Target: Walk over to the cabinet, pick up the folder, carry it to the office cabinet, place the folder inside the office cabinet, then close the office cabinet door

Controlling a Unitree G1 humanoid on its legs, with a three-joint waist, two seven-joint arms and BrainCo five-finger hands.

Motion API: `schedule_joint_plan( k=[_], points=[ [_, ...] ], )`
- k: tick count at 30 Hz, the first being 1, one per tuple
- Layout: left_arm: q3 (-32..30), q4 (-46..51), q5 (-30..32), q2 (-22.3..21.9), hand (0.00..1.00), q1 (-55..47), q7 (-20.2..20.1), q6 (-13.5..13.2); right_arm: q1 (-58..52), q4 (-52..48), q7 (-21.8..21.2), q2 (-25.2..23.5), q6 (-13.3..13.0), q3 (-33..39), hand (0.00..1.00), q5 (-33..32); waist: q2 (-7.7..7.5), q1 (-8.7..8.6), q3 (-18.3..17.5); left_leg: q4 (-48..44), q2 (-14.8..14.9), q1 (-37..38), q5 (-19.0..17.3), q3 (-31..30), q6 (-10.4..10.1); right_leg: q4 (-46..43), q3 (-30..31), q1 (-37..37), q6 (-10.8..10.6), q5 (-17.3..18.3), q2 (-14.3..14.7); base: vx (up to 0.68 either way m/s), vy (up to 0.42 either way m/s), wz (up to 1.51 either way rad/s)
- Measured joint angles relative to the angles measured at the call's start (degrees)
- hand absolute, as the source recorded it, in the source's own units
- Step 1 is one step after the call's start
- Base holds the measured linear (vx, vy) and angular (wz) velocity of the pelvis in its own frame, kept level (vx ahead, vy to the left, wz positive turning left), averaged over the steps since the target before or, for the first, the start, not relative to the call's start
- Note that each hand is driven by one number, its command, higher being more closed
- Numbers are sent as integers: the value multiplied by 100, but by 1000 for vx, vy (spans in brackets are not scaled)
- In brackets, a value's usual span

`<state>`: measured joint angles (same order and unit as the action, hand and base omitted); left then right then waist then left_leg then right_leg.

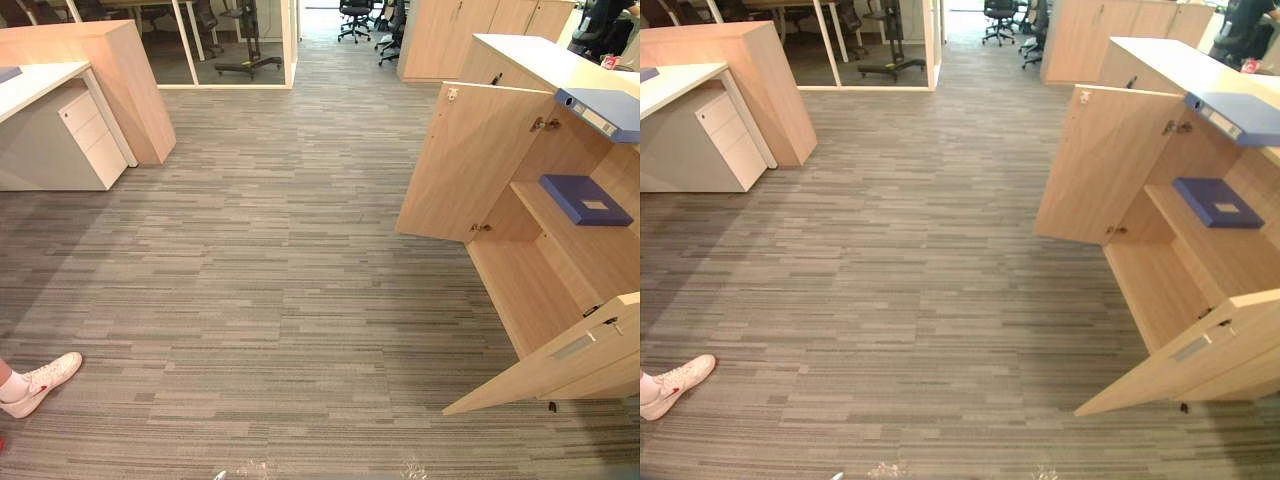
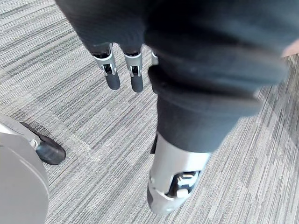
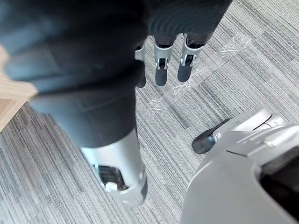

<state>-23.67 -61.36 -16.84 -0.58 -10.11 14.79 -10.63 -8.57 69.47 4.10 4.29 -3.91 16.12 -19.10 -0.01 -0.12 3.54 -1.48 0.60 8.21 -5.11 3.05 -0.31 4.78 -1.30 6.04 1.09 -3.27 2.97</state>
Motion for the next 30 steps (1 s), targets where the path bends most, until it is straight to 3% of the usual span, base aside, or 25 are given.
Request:
schedule_joint_plan(
  k=[15,18,19,22,24,27,28,30],
  points=[
    [382,3,91,108,0,47,-12,-38,20,1,-1,20,-8,-47,0,7,-17,2,69,-8,-31,47,4,-27,14,-201,-9,-82,-72,66,-33,3,18,0],
    [442,29,94,132,0,147,-18,-110,148,-54,1,8,10,-46,0,22,-37,6,369,-84,-132,73,36,-52,80,-1635,-140,-636,-237,733,-209,-66,24,9],
    [436,128,97,163,0,175,-17,-112,133,-197,1,-21,31,-46,0,30,-134,4,507,-36,-311,102,76,-50,172,-2730,-294,-1108,-324,1131,-478,-111,35,12],
    [407,226,118,161,0,156,-15,-101,87,-357,7,-50,36,-90,0,16,-199,50,624,234,-486,287,162,38,371,-3916,-854,-1744,-226,1374,-1015,-92,80,-8],
    [309,241,171,138,0,101,-16,-99,48,-365,76,-62,-3,-182,0,-4,-196,38,626,304,-438,342,122,59,344,-3590,-987,-1821,-265,1364,-1173,-30,38,-17],
    [262,236,273,134,0,214,-17,-100,28,-357,69,-63,-24,-153,0,-4,-143,-17,669,277,-65,274,-13,48,195,-2468,-960,-1872,-276,1234,-932,136,-138,-2],
    [195,225,338,140,0,338,-19,-99,-29,-352,69,-93,-24,-117,0,0,-173,-26,760,288,116,265,-89,-14,94,-1911,-971,-1770,-302,865,-819,178,-193,15],
    [167,213,395,75,0,498,-32,-94,-170,-324,72,-255,-14,114,0,-5,-271,-35,805,308,296,298,-207,-82,-55,-1751,-1224,-1663,-265,371,-749,301,-295,19]
  ],
)
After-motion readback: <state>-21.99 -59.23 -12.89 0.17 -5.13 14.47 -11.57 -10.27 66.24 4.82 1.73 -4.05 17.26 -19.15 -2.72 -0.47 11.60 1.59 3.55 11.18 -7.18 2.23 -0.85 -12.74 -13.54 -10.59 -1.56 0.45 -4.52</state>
